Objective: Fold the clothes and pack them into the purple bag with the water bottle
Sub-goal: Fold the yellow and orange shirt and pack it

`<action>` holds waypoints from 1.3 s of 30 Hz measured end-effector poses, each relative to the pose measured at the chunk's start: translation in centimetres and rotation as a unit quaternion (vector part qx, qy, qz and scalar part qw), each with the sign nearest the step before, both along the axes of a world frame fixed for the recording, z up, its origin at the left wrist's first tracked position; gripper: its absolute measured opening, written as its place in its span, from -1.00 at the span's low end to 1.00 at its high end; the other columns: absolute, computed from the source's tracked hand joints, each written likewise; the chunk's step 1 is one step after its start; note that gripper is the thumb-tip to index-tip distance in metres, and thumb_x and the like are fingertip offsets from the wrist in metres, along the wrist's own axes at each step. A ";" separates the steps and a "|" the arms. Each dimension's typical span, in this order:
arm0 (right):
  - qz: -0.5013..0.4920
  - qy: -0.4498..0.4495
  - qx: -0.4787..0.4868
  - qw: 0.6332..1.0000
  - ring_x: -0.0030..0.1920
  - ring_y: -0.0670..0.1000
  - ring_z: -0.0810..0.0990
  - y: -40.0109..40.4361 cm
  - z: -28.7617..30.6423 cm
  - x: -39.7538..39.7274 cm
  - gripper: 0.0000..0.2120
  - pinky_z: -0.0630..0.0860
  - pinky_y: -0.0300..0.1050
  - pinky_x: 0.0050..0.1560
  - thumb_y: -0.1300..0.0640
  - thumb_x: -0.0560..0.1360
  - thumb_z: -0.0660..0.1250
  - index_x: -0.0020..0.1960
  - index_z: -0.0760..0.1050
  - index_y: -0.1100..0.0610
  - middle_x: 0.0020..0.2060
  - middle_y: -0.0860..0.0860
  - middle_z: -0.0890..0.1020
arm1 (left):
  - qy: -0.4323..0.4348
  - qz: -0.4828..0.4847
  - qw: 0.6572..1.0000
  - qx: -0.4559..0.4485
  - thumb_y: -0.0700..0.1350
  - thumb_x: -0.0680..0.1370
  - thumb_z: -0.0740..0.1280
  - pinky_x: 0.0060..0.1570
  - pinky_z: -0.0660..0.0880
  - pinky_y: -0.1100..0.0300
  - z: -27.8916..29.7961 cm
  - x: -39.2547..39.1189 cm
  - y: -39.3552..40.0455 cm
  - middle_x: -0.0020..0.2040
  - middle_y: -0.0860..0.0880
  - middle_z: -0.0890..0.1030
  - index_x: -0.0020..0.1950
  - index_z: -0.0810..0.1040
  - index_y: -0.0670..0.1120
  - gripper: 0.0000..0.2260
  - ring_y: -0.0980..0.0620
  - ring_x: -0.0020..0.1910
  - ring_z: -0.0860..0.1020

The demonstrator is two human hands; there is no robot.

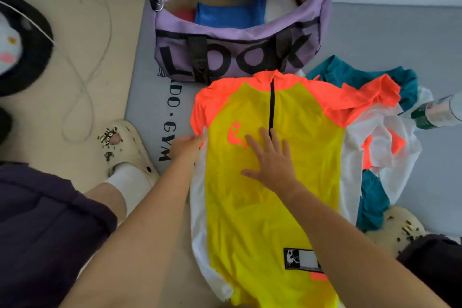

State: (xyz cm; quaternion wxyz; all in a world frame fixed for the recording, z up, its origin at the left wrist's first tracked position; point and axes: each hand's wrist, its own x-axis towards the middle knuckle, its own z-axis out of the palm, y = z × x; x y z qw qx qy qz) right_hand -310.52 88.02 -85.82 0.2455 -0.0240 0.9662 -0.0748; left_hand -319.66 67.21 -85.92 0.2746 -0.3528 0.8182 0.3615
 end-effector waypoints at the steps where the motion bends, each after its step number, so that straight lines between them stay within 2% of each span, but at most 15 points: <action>1: 0.011 -0.005 0.013 1.000 0.57 0.18 -0.20 0.3 -0.5 0.1 -0.06 -0.01 0.29 0.49 -0.44 0.42 0.20 0.57 -0.23 -0.14 0.58 0.07 -0.16 | -0.026 -0.005 1.000 0.004 0.24 0.46 0.39 -0.13 0.55 0.07 0.0 -0.4 -0.3 -0.37 -0.12 0.54 -0.33 0.50 -0.13 -0.55 -0.08 -0.33 0.53; 3: 0.020 0.001 0.025 0.999 0.57 0.17 -0.20 0.7 -1.1 0.2 -0.04 -0.02 0.28 0.49 -0.45 0.40 0.20 0.56 -0.27 -0.16 0.58 0.06 -0.18 | -0.022 0.030 0.999 0.025 0.12 0.48 0.42 -0.17 0.60 0.07 -0.1 -1.3 -1.3 -0.34 -0.09 0.53 -0.27 0.53 -0.11 -0.68 -0.06 -0.33 0.50; 6: 0.016 0.018 0.025 0.999 0.57 0.16 -0.17 0.9 -1.5 0.3 -0.03 0.00 0.26 0.49 -0.45 0.38 0.21 0.56 -0.25 -0.17 0.58 0.05 -0.15 | 0.109 0.112 0.987 0.024 -0.06 0.57 0.32 -0.29 0.56 0.07 0.3 -3.1 -3.8 -0.21 -0.17 0.56 -0.27 0.46 -0.05 -0.78 -0.16 -0.24 0.55; 8: 0.012 0.019 0.024 0.999 0.57 0.16 -0.17 0.8 -1.5 0.3 -0.03 0.00 0.26 0.48 -0.46 0.38 0.21 0.56 -0.24 -0.17 0.59 0.05 -0.14 | 0.224 0.157 0.962 -0.014 -0.10 0.58 0.28 -0.10 0.55 0.06 1.0 -4.5 -5.4 -0.13 -0.14 0.54 -0.23 0.43 -0.06 -0.81 -0.20 -0.10 0.57; 10: 0.005 0.016 0.023 1.000 0.57 0.15 -0.17 0.7 -1.4 0.2 -0.04 -0.01 0.25 0.48 -0.46 0.38 0.21 0.56 -0.22 -0.17 0.59 0.05 -0.14 | 0.314 0.197 0.929 -0.008 -0.09 0.57 0.29 0.09 0.52 0.06 1.9 -5.4 -6.3 0.00 -0.06 0.53 0.01 0.52 -0.13 -0.88 -0.15 0.05 0.55; 12: -0.001 0.010 0.016 1.000 0.57 0.14 -0.17 0.6 -1.1 0.1 -0.06 -0.01 0.25 0.48 -0.44 0.39 0.22 0.57 -0.19 -0.17 0.59 0.05 -0.12 | 0.344 0.173 0.922 -0.042 -0.06 0.54 0.34 0.23 0.40 0.13 2.8 -5.3 -6.0 0.19 -0.10 0.51 0.24 0.49 -0.18 -0.67 -0.08 0.21 0.48; 14: -0.006 0.007 -0.001 1.000 0.58 0.13 -0.14 0.6 -0.7 -0.1 -0.10 0.01 0.23 0.49 -0.41 0.41 0.24 0.57 -0.12 -0.16 0.59 0.04 -0.08 | 0.311 0.123 0.940 -0.071 -0.05 0.53 0.36 0.21 0.36 0.12 2.7 -4.1 -5.1 0.26 -0.15 0.48 0.28 0.45 -0.20 -0.61 -0.09 0.25 0.45; 16: -0.029 0.028 -0.024 0.999 0.57 0.14 -0.03 0.8 0.0 -0.1 -0.16 0.08 0.21 0.48 -0.33 0.44 0.29 0.58 -0.01 -0.10 0.57 0.07 0.05 | 0.201 0.081 0.974 -0.059 -0.03 0.55 0.34 0.04 0.38 0.14 1.7 -2.0 -3.5 0.23 -0.17 0.53 0.25 0.47 -0.21 -0.64 -0.14 0.21 0.50; 20: -0.220 0.168 -0.064 0.959 0.43 0.25 0.29 3.4 1.7 1.0 -0.35 0.30 0.22 0.32 -0.10 0.47 0.40 0.46 0.32 0.13 0.40 0.23 0.36 | 0.018 0.038 0.998 -0.055 0.09 0.55 0.32 -0.11 0.40 0.10 0.0 2.6 -0.9 0.19 -0.18 0.61 0.25 0.50 -0.23 -0.56 -0.22 0.13 0.57; 24: -0.418 0.208 -0.035 0.883 0.30 0.28 0.38 8.0 2.7 3.4 -0.43 0.31 0.22 0.24 -0.02 0.47 0.42 0.36 0.36 0.23 0.26 0.26 0.44 | -0.017 0.031 0.999 -0.026 0.18 0.54 0.33 -0.22 0.36 0.09 -0.4 4.3 0.6 -0.12 -0.14 0.59 -0.06 0.56 -0.22 -0.58 -0.20 -0.01 0.60; 28: -0.581 0.153 -0.062 0.797 0.24 0.28 0.43 11.5 3.1 4.3 -0.38 0.38 0.21 0.18 -0.08 0.45 0.43 0.35 0.32 0.22 0.24 0.23 0.45 | -0.084 0.050 0.995 0.001 0.24 0.52 0.31 0.07 0.50 0.03 0.1 3.7 0.5 -0.05 -0.18 0.57 0.01 0.58 -0.17 -0.55 -0.20 0.12 0.58; 31: -0.649 0.118 -0.121 0.741 0.08 0.17 0.52 13.1 2.9 4.3 -0.40 0.44 0.15 0.16 -0.13 0.46 0.40 0.33 0.31 0.19 0.08 0.12 0.52 | -0.006 0.096 0.994 0.047 0.14 0.52 0.37 0.04 0.55 0.00 0.4 3.3 0.0 -0.19 -0.17 0.58 -0.26 0.49 -0.03 -0.71 -0.20 -0.02 0.60; 33: -0.646 0.103 -0.156 0.740 -0.01 0.10 0.49 13.9 2.7 4.4 -0.47 0.43 0.05 0.09 -0.18 0.46 0.38 0.22 0.39 0.18 -0.03 0.07 0.51 | 0.018 0.132 0.985 0.111 0.10 0.52 0.39 0.16 0.54 -0.09 0.8 3.1 -0.6 -0.05 -0.13 0.62 -0.12 0.55 -0.03 -0.79 -0.19 0.06 0.60; 36: -0.626 0.101 -0.155 0.757 0.04 0.14 0.51 14.8 2.6 3.9 -0.52 0.47 0.07 0.08 -0.20 0.45 0.38 0.12 0.50 0.18 0.00 0.12 0.55 | -0.010 0.194 0.950 0.246 0.10 0.56 0.37 0.28 0.47 -0.10 0.9 2.7 -1.4 0.25 -0.21 0.58 0.29 0.53 -0.15 -0.58 -0.18 0.24 0.55; 39: -0.614 0.114 -0.152 0.766 -0.06 0.15 0.49 15.2 2.8 3.0 -0.60 0.47 0.08 -0.07 -0.14 0.44 0.41 -0.04 0.48 0.20 -0.11 0.14 0.51 | -0.068 0.168 0.950 0.255 0.17 0.54 0.36 0.17 0.49 -0.01 0.6 2.5 -1.4 0.18 -0.17 0.59 0.34 0.50 -0.17 -0.48 -0.17 0.23 0.56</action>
